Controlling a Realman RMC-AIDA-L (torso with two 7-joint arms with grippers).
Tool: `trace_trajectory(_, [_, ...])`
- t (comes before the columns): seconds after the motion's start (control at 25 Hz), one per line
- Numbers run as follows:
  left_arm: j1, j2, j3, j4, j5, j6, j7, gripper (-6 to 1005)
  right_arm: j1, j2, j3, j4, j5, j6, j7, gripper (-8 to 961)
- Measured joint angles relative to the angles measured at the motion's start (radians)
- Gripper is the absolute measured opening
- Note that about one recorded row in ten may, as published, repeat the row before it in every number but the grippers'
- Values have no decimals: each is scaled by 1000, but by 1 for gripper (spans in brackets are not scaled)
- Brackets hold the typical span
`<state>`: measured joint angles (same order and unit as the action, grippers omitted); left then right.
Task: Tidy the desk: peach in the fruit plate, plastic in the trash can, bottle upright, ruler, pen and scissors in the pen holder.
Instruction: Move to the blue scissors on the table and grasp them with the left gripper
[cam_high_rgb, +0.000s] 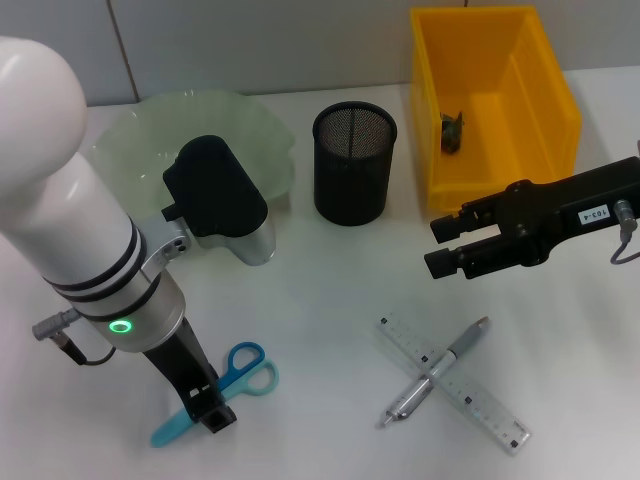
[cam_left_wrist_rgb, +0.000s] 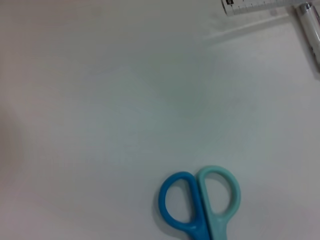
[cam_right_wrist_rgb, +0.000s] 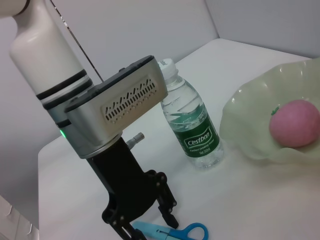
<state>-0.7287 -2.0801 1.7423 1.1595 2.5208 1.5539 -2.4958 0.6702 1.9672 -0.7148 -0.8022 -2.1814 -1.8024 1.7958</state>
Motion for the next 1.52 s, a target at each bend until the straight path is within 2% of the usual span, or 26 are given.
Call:
trace_trajectory(1.16, [-1, 0, 27, -1, 19, -25, 3, 471, 2, -1, 5, 0, 3, 0, 2, 656])
trace_trajectory(1.36, [1, 0, 30, -1, 16, -26, 3, 384, 1, -1, 7, 0, 3, 0, 2, 656])
trace_trajectory(1.52, [2, 0, 36, -1, 16, -27, 3, 388, 1, -1, 7, 0, 3, 0, 2, 656])
